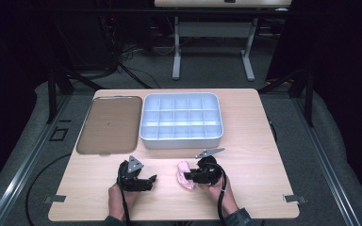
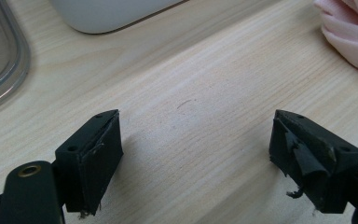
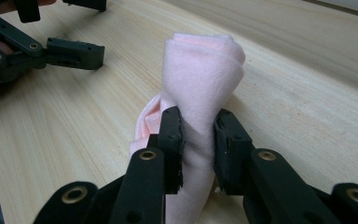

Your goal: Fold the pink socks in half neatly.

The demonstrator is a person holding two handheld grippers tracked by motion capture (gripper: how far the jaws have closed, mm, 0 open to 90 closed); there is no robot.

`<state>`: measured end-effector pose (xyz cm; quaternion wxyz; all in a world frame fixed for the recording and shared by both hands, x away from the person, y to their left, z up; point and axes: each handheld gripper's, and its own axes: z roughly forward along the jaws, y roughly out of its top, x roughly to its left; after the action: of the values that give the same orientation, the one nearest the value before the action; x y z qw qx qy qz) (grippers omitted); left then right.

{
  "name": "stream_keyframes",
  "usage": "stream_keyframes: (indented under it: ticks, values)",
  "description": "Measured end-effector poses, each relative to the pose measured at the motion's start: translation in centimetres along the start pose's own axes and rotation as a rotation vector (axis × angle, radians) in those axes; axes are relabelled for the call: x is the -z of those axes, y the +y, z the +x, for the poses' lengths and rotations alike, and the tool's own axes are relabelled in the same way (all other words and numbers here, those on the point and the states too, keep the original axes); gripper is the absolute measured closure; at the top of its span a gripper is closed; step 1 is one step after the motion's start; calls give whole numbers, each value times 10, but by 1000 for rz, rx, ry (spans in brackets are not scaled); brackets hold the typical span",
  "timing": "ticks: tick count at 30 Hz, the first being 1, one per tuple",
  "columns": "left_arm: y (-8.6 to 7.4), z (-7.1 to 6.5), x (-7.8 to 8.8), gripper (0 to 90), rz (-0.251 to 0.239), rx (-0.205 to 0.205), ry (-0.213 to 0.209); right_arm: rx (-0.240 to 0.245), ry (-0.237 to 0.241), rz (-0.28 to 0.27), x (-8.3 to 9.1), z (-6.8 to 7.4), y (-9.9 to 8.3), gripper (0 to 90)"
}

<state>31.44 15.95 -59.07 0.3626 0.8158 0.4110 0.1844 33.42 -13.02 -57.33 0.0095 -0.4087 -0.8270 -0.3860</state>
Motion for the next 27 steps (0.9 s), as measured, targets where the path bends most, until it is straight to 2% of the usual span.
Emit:
stream_keyframes:
  ticks: [7,15,23,27]
  values:
    - [0,0,0,167,1,0,0,11,-16,-12,2,4,-1,761]
    - [0,0,0,166,1,1,-1,17,-10,-13,3,3,-1,765]
    - [0,0,0,166,1,1,-1,50,-19,-60,14,12,2,767]
    - [0,0,0,166,1,1,0,71,-27,-80,21,12,4,766]
